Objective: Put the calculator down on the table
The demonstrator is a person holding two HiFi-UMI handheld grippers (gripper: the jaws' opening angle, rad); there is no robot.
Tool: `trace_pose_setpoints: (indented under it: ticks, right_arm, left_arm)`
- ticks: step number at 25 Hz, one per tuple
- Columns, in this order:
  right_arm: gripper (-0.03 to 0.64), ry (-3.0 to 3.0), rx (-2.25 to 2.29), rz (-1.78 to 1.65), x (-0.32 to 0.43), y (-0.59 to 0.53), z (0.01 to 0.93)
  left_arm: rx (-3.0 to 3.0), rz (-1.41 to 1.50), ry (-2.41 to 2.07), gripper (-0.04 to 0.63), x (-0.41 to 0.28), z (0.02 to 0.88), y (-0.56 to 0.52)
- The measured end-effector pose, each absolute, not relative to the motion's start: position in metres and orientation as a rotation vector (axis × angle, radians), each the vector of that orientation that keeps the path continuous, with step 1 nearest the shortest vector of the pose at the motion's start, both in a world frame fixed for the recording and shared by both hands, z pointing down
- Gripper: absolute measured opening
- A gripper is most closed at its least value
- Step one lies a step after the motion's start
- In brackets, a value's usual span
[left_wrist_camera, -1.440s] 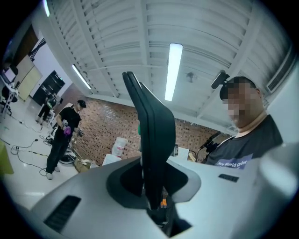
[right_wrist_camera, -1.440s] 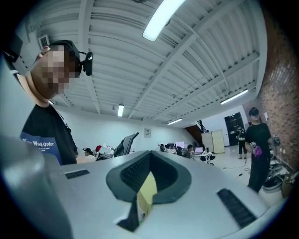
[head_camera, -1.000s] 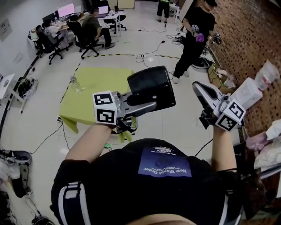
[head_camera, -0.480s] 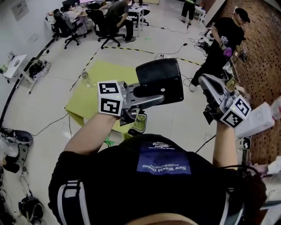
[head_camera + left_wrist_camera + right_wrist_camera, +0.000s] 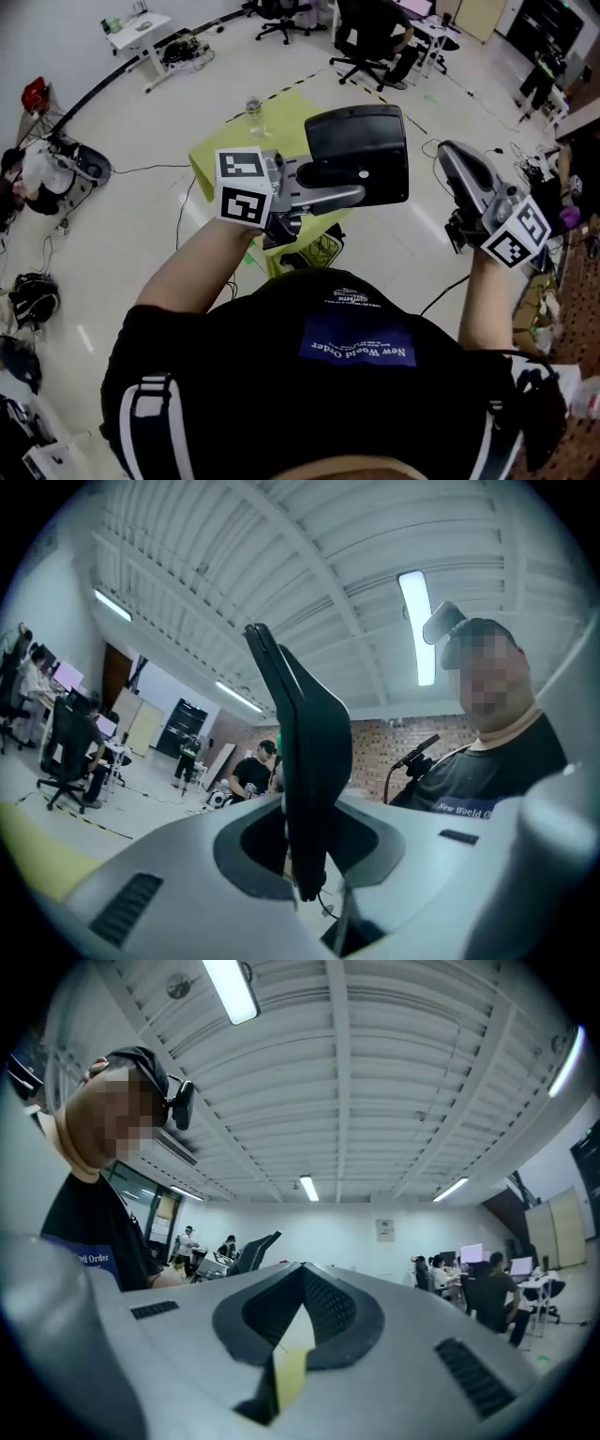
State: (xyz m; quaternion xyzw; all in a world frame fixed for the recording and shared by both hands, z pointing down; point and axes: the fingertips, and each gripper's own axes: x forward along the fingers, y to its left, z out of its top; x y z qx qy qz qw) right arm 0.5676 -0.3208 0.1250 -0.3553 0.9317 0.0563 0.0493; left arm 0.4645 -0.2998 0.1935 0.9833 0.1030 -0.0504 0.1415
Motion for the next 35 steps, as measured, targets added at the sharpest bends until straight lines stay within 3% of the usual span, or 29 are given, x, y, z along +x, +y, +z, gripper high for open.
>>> trace_pose_setpoints:
  ticks: [8, 19, 25, 35]
  right_arm:
    - [-0.012, 2.890, -0.866, 0.178, 0.546, -0.349, 0.129]
    - [-0.012, 2.930, -0.832, 0.111, 0.495, -0.380, 0.138]
    - [-0.012, 2.998, -0.834, -0.077, 0.443, -0.431, 0.209]
    - [-0.012, 3.059, -0.775, -0.550, 0.362, -0.454, 0.431]
  left_arm:
    - [2.851, -0.133, 0.154, 0.075, 0.464, 0.202, -0.310]
    - [2.791, -0.114, -0.015, 0.075, 0.395, 0.229, -0.345]
    - [2.621, -0.050, -0.161, 0.075, 0.337, 0.325, -0.388]
    - [2.250, 0.120, -0.232, 0.075, 0.291, 0.578, -0.390]
